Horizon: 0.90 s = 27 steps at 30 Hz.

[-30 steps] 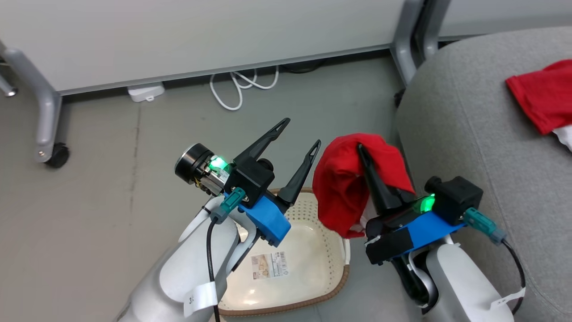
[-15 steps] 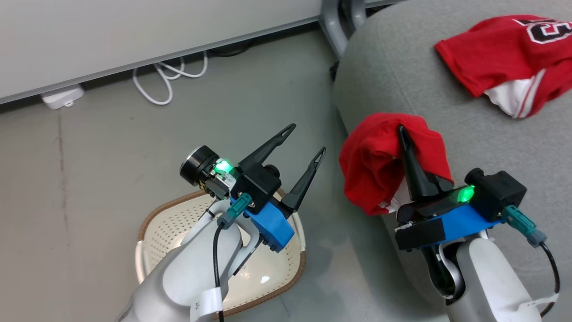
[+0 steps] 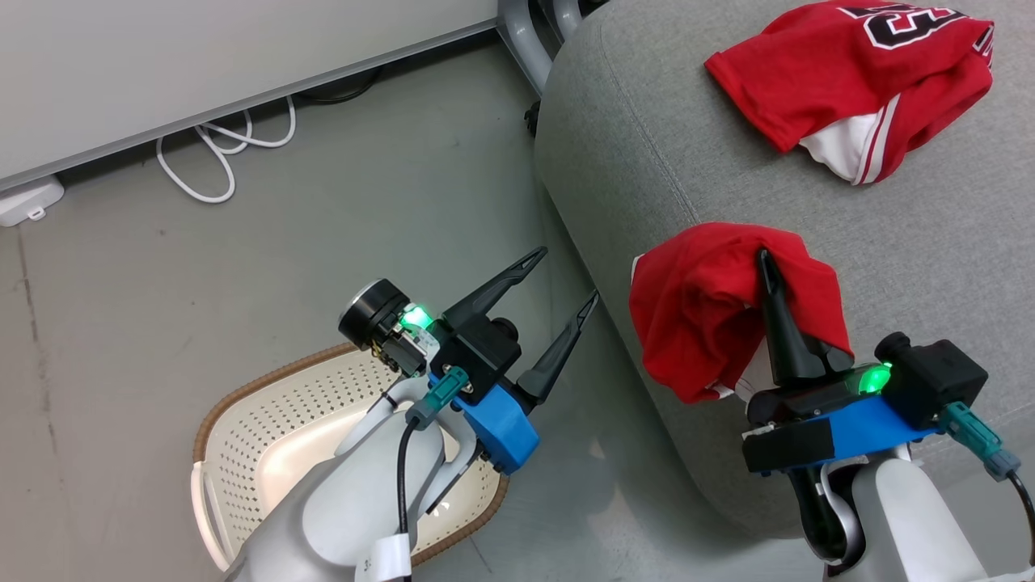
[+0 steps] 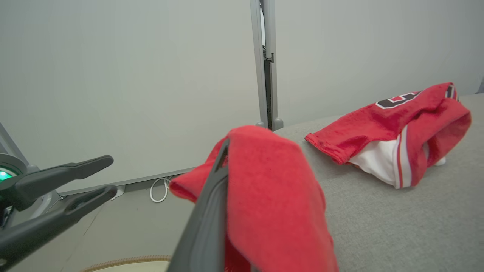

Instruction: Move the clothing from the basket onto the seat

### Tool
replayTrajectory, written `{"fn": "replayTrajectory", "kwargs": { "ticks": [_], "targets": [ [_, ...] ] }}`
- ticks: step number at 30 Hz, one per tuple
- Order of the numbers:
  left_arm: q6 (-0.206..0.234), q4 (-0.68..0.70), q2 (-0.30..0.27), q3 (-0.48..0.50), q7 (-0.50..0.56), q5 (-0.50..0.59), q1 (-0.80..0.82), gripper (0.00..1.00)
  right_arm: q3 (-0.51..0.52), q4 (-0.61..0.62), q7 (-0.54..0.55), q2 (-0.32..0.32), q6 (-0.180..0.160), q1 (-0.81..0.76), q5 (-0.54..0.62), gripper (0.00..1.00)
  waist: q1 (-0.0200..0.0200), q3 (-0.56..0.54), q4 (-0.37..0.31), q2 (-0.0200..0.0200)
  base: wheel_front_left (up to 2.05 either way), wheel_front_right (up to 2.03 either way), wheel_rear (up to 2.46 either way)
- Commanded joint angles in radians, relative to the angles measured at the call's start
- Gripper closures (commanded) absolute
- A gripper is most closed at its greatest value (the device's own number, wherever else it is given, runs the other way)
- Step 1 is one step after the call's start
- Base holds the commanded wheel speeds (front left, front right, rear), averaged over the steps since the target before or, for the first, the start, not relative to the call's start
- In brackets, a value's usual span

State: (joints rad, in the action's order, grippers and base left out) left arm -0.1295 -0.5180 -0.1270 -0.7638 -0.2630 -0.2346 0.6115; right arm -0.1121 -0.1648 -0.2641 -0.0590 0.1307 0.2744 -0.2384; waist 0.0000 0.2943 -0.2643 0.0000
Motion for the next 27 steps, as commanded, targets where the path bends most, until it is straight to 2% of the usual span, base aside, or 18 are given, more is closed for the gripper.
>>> {"fn": "replayTrajectory", "kwargs": {
  "ticks": [1, 9, 14, 18, 22, 27],
  "targets": [
    [-0.001, 0.001, -0.008, -0.004, -0.003, -0.003, -0.011, 0.0, 0.004, 0.007, 0.0, 0.003, 0.0, -0.009, -0.006, 1.0, 0.0, -0.001, -0.001, 0.0, 0.0, 0.0, 0.0],
    [0.008, 0.024, -0.018, 0.014, -0.003, 0.004, 0.0, 0.0, 0.017, 0.036, 0.0, 0.006, 0.0, 0.052, 0.009, 1.0, 0.0, 0.018, 0.009, 0.0, 0.0, 0.0, 0.0],
    [0.009, 0.043, -0.032, 0.03, -0.003, 0.013, 0.027, 0.0, 0.051, 0.057, 0.0, -0.015, 0.0, 0.185, 0.02, 1.0, 0.0, 0.072, 0.02, 0.0, 0.0, 0.0, 0.0],
    [0.008, 0.06, -0.045, 0.036, -0.003, 0.026, 0.06, 0.0, 0.101, 0.07, 0.0, -0.075, 0.0, 0.353, 0.043, 1.0, 0.0, 0.145, 0.041, 0.0, 0.0, 0.0, 0.0],
    [0.008, 0.076, -0.062, 0.043, -0.003, 0.04, 0.1, 0.0, 0.194, 0.099, 0.0, -0.137, 0.0, 0.52, 0.056, 1.0, 0.0, 0.239, 0.057, 0.0, 0.0, 0.0, 0.0],
    [0.008, 0.092, -0.089, 0.047, -0.002, 0.057, 0.143, 0.0, 0.308, 0.11, 0.0, -0.258, 0.0, 0.693, 0.078, 1.0, 0.0, 0.345, 0.064, 0.0, 0.0, 0.0, 0.0]
  ]
}}
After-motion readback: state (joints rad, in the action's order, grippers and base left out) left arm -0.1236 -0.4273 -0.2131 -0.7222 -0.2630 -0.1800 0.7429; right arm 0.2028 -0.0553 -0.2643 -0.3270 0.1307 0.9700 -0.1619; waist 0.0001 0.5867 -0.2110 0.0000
